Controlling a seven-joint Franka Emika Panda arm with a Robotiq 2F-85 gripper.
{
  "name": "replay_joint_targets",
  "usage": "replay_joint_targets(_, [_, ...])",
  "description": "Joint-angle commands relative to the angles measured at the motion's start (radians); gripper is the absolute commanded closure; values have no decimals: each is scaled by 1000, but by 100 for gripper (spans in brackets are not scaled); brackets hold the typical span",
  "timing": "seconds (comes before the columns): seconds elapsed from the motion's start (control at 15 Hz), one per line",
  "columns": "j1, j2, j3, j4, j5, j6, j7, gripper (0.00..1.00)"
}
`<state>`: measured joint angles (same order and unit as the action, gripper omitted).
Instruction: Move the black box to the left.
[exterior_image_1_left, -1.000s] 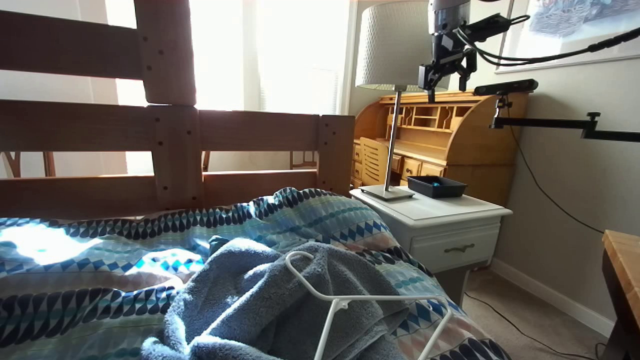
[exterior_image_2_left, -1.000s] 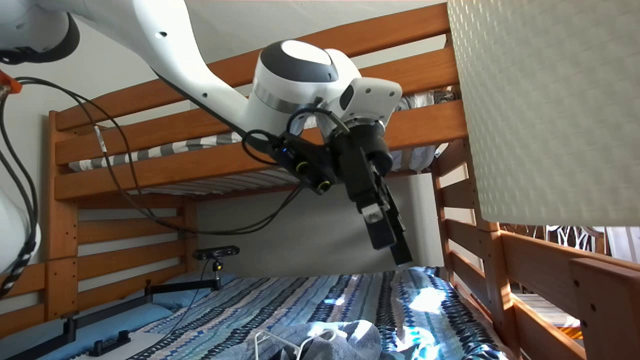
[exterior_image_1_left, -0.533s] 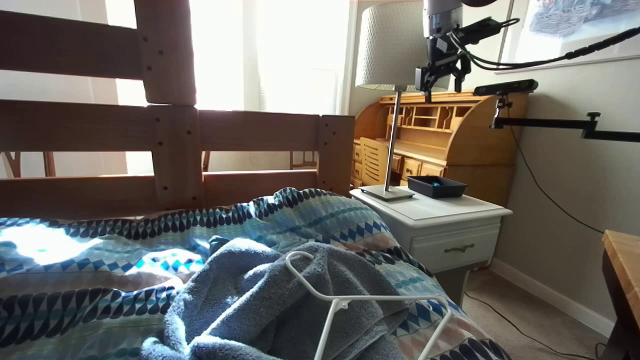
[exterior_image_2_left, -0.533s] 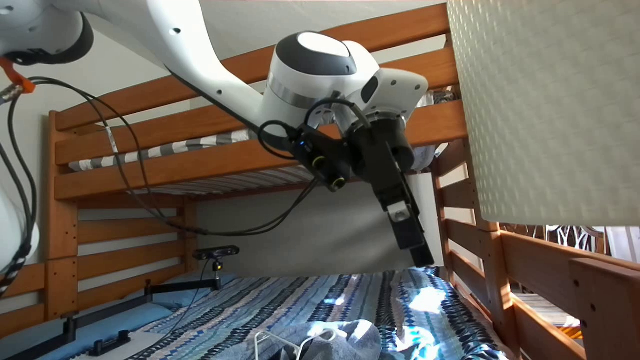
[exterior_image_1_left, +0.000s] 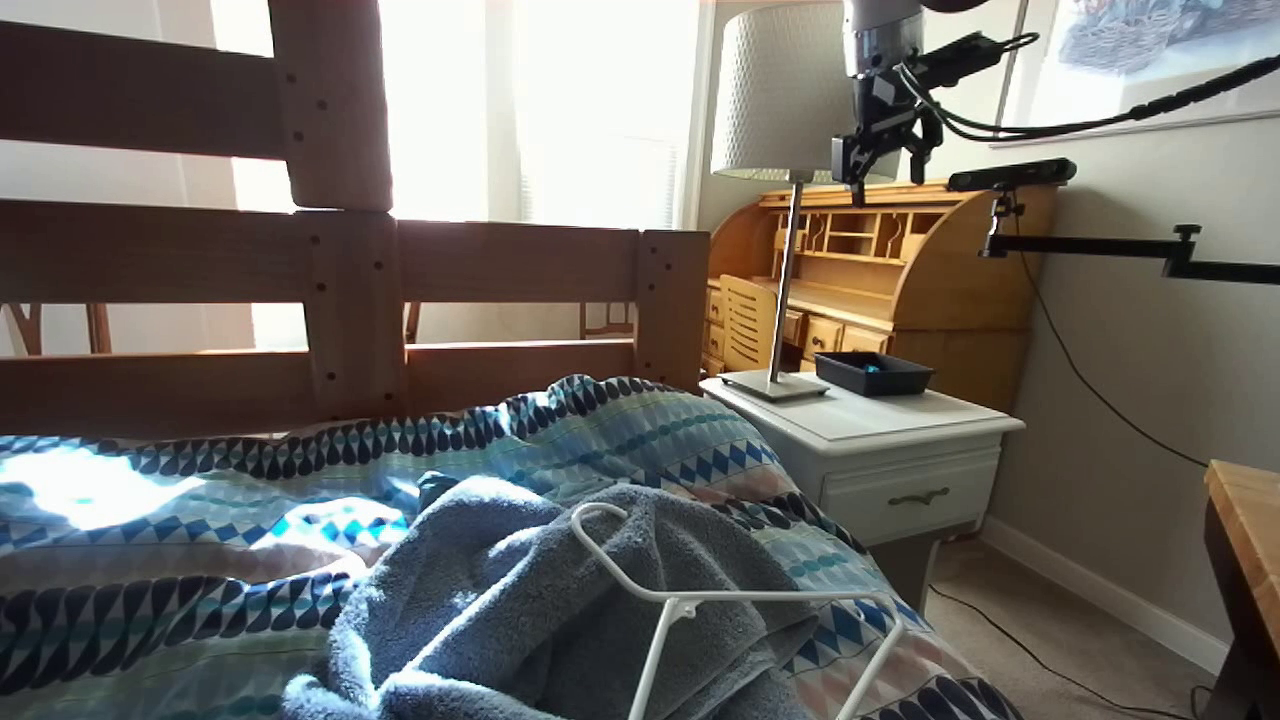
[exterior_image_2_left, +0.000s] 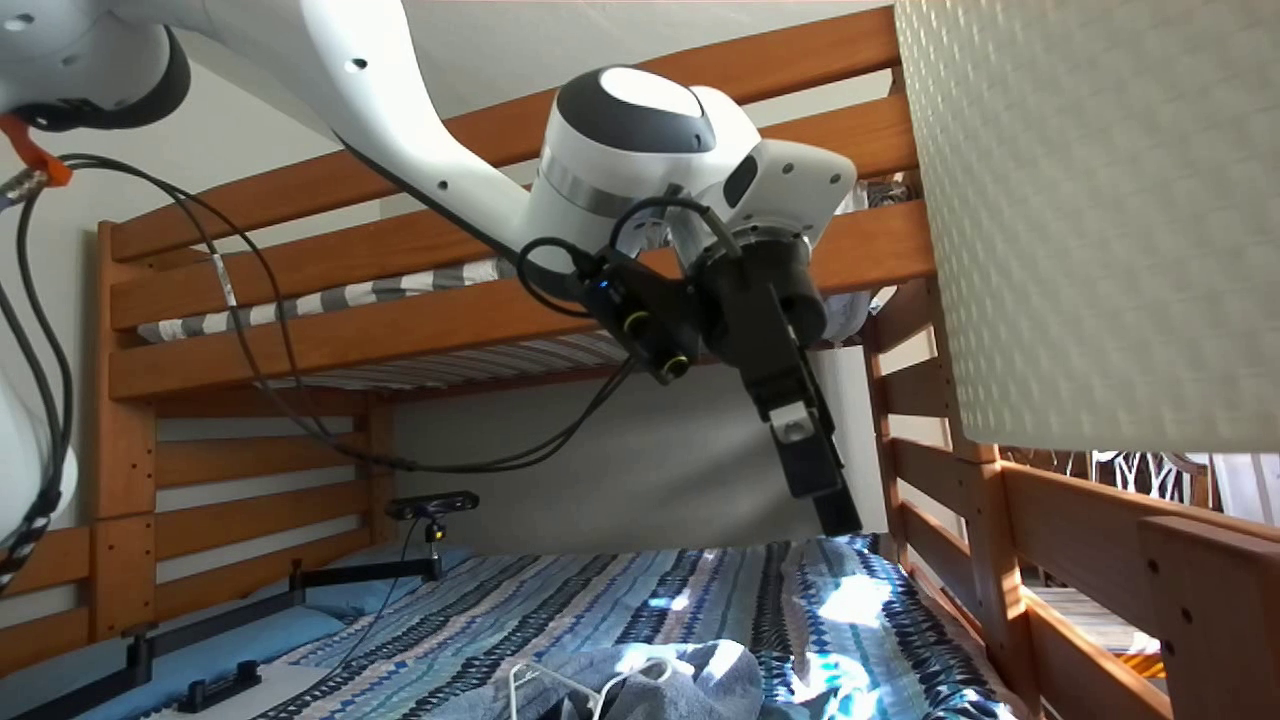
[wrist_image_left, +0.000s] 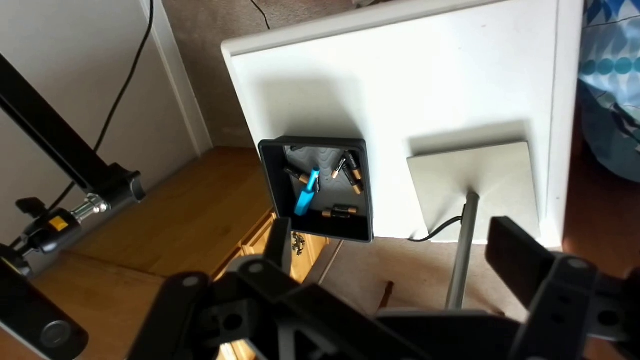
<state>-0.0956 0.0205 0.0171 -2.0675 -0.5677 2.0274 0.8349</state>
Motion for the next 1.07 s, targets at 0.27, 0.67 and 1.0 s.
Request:
replay_joint_targets(0.27, [22, 12, -32, 10, -10, 1, 5, 0])
replay_joint_targets(0.67, [2, 55, -90, 15, -14, -35, -15, 0])
replay_joint_targets(1.0, [-12, 100, -145, 1, -10, -33, -43, 0])
